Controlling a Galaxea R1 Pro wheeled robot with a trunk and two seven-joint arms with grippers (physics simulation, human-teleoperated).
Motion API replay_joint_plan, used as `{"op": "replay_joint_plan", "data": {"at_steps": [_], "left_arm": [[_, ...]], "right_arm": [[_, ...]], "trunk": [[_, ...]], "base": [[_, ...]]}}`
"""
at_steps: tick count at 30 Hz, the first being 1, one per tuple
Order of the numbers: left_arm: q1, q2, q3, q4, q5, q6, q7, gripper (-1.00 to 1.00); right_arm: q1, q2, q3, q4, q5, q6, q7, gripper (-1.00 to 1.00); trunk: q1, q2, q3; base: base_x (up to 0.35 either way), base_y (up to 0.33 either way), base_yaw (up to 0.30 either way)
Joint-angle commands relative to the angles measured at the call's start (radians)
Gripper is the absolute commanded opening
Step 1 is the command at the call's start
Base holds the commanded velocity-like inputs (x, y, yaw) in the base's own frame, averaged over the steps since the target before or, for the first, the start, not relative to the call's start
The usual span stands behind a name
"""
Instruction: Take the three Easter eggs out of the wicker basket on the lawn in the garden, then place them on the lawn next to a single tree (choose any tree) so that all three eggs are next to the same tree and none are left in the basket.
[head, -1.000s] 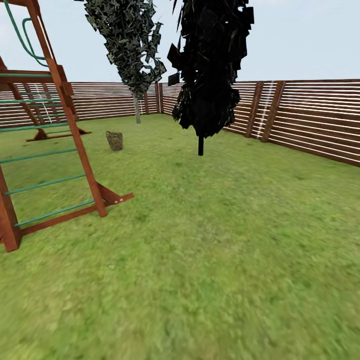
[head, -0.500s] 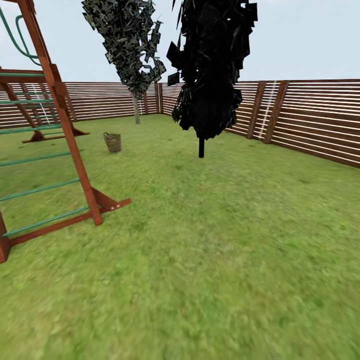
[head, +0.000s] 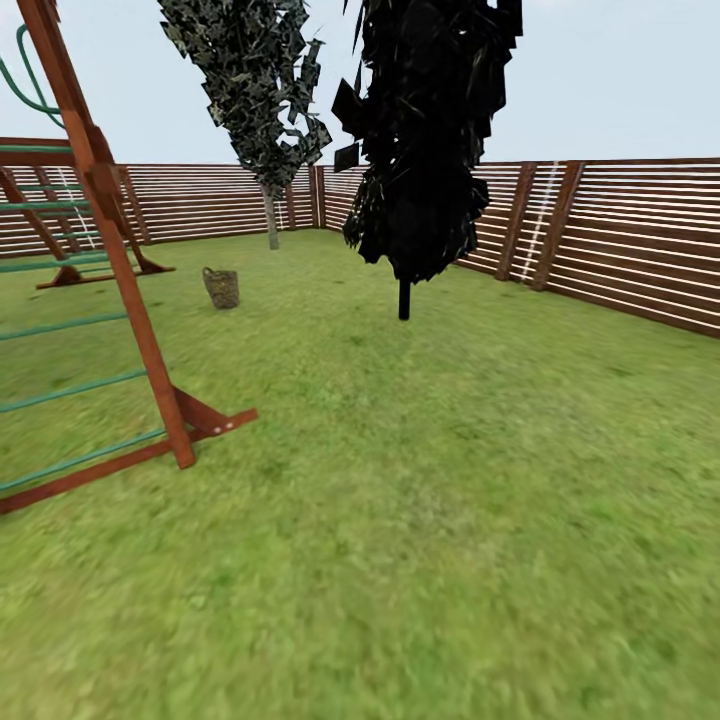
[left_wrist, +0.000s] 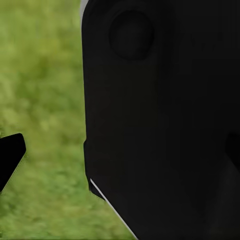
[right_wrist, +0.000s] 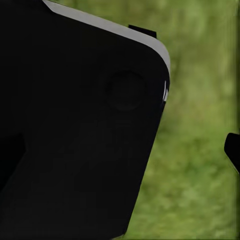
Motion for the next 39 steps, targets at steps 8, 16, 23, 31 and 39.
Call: {"op": "replay_joint_plan", "data": {"at_steps": [8, 16, 23, 31, 39], "left_arm": [[0.001, 0.0, 0.001, -0.002, 0.001, -0.001, -0.001, 1.0], [0.001, 0.0, 0.001, -0.002, 0.001, -0.001, -0.001, 1.0], [0.001, 0.0, 0.001, -0.002, 0.001, -0.002, -0.001, 1.0], [0.001, 0.0, 0.001, -0.002, 0.001, -0.002, -0.001, 1.0], [0.001, 0.0, 0.001, -0.002, 0.001, -0.002, -0.001, 1.0]], "right_arm": [[-0.001, 0.0, 0.008, 0.001, 0.0, -0.003, 0.0, 1.0], [-0.001, -0.002, 0.007, -0.002, 0.0, -0.003, 0.0, 1.0], [-0.001, 0.0, 0.005, -0.002, -0.007, -0.003, 0.0, 1.0], [-0.001, 0.0, 0.006, -0.002, -0.007, -0.003, 0.0, 1.0], [-0.001, 0.0, 0.008, -0.006, -0.001, -0.004, 0.0, 1.0]], "trunk": [[0.001, 0.0, -0.001], [0.001, 0.0, -0.001], [0.001, 0.0, -0.001], [0.001, 0.0, -0.001], [0.001, 0.0, -0.001]], "base": [[0.34, 0.0, 0.0], [0.34, 0.0, 0.0], [0.34, 0.0, 0.0], [0.34, 0.0, 0.0], [0.34, 0.0, 0.0]]}}
